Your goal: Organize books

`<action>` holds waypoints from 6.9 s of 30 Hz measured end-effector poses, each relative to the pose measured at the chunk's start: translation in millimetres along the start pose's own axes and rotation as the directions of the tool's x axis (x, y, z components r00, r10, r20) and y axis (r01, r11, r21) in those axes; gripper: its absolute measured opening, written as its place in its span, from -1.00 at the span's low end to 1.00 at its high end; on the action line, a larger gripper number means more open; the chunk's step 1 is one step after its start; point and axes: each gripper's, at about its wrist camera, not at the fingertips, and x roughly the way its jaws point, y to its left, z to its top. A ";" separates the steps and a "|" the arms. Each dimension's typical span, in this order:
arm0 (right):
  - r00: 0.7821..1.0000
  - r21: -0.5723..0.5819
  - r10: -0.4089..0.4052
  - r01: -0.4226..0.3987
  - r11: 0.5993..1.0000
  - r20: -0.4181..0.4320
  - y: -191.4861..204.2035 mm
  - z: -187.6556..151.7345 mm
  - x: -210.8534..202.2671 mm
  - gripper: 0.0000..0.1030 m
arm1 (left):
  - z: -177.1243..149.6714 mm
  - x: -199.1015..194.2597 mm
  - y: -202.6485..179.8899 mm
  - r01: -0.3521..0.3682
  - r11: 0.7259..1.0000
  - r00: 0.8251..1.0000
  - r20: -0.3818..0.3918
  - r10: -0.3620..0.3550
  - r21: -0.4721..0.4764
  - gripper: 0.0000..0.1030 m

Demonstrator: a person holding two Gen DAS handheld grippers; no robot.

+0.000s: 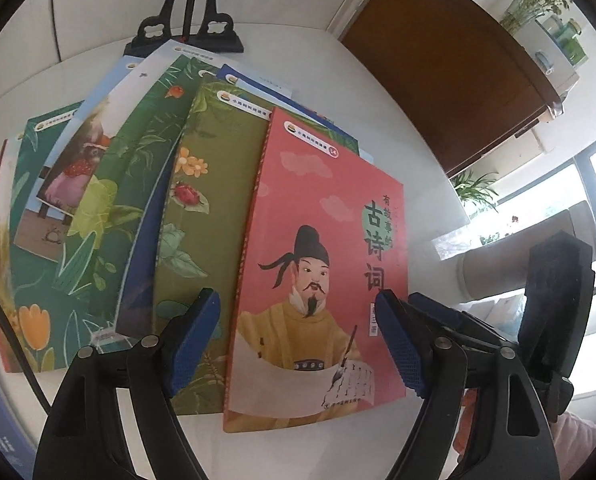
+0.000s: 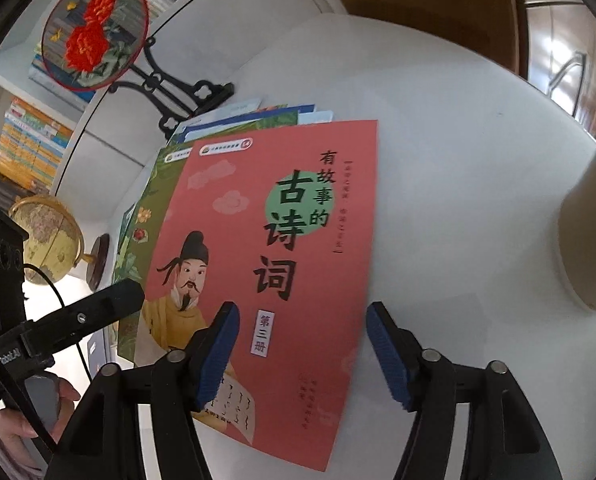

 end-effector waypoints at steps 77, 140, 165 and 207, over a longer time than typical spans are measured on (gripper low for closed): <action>0.850 -0.430 0.306 -0.490 0.758 -0.429 185.1 -82.4 -7.7 -0.72 | -143.2 -183.9 156.2 0.060 0.900 0.923 0.368 0.115 -0.432 -0.54; 0.848 -0.525 0.036 -0.361 0.771 -0.529 280.8 -145.8 85.3 0.01 | -258.6 -211.3 281.5 -0.275 0.624 0.896 0.041 0.443 -0.732 -0.21; 0.997 -0.439 0.019 -0.053 0.897 -0.081 105.8 -10.8 -22.1 0.25 | -55.4 -112.7 76.3 -0.172 0.927 0.943 0.217 0.253 -0.335 0.27; 0.999 -0.452 0.038 -0.041 0.891 -0.014 71.0 8.4 25.7 0.69 | 0.1 -23.6 49.8 0.078 0.988 0.992 0.112 -0.063 -0.135 0.32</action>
